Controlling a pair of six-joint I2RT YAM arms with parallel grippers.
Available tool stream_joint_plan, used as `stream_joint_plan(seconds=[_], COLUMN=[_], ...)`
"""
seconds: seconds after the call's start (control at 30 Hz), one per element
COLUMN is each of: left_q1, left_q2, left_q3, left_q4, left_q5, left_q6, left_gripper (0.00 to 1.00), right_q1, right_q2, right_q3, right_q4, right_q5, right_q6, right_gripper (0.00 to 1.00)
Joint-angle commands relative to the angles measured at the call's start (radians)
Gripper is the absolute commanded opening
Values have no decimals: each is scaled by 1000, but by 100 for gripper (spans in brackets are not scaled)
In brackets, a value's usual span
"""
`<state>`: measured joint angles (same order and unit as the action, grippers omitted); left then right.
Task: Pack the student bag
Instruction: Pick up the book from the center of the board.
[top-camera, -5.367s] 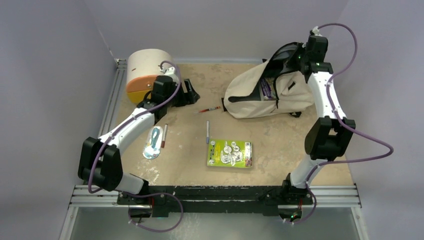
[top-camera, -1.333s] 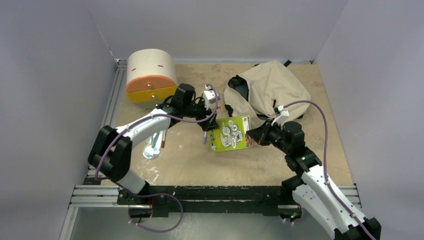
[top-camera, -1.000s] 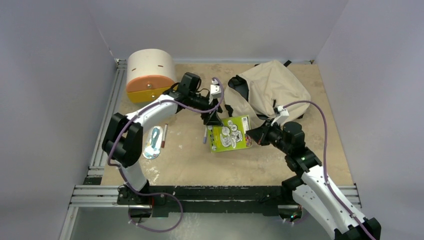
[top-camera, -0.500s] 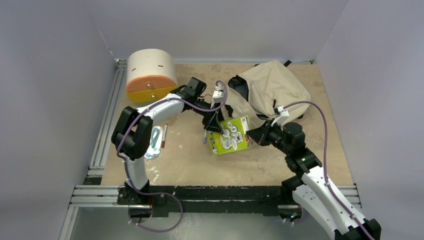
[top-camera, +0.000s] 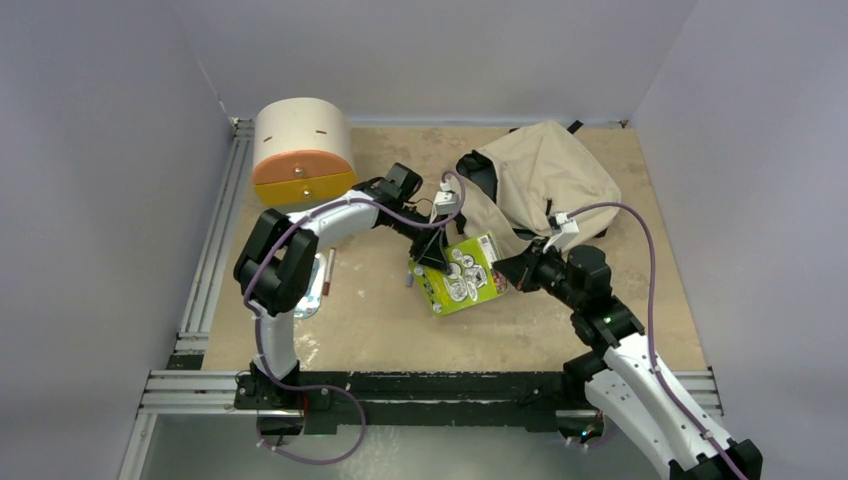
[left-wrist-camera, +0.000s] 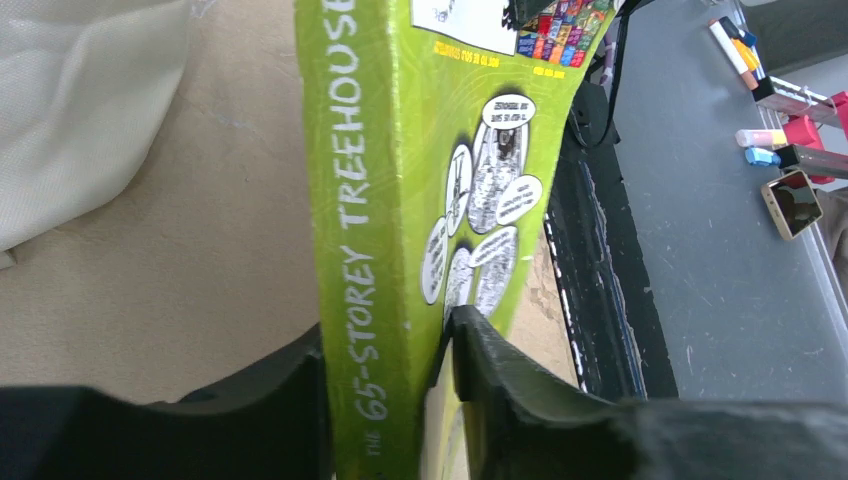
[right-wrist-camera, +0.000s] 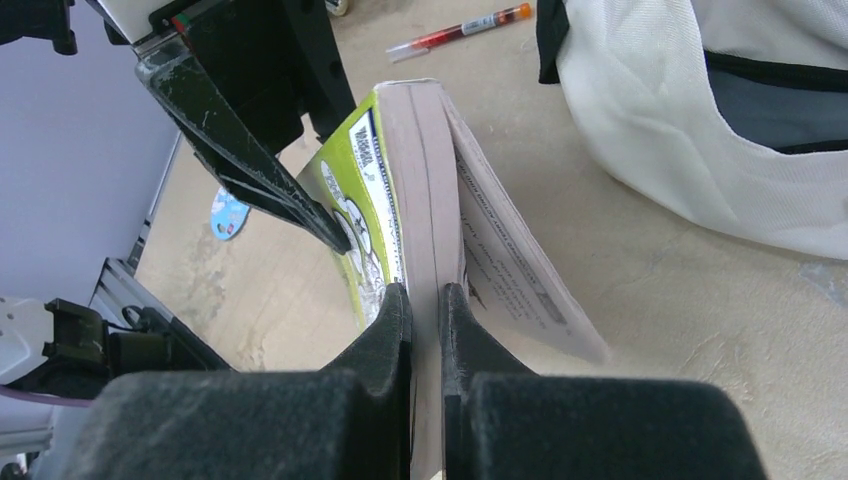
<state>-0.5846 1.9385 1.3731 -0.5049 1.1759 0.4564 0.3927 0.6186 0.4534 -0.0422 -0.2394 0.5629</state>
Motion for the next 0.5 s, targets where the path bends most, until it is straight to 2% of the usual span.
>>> stream_joint_plan(seconds=[0.0,0.07,0.13,0.17,0.23,0.33,0.47], left_q1=[-6,-6,-6,-6,-6,-6,0], left_q2=[-2,1,-5,-10,-26,-79,-195], left_q3=[60,85,110,124,151,163,136], left_q4=[-31,-52,-49,-50,-64,-94,-165], left_q5=[73,92,109,111,107,103,87], left_q6=[34,39,21,11,2,23,105], left_gripper=[30,18,3,0,0,0,0], right_q1=[2,2,2,2,2,1,2], right_q2=[-17,-14,-8,-1,18,39,38], right_q3=[17,21,36,51,91,180,278], right_q4=[144,140,124,112,84,15,-22], right_q5=[-18,-16,-6,-11,-21,7,7], right_q6=[6,4,1,-6,-10,-49,-138], right_gripper=[0,3,20,26,34,59,79])
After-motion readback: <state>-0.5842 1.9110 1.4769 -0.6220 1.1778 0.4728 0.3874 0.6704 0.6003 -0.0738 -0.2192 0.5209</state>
